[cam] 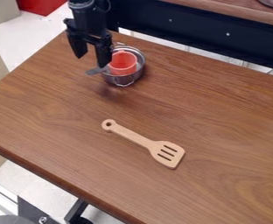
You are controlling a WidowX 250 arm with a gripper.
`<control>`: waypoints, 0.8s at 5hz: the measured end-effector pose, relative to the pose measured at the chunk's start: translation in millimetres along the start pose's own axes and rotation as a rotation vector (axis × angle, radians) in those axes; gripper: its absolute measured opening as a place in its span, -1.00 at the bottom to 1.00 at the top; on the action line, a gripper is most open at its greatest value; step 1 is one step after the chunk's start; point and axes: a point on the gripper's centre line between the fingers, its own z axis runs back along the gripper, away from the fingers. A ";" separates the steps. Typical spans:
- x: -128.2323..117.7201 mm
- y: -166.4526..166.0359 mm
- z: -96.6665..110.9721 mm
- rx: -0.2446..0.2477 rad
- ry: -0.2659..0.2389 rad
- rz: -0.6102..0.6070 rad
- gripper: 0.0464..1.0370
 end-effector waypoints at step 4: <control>21.5 8.0 2.1 -0.036 -0.042 0.030 0.93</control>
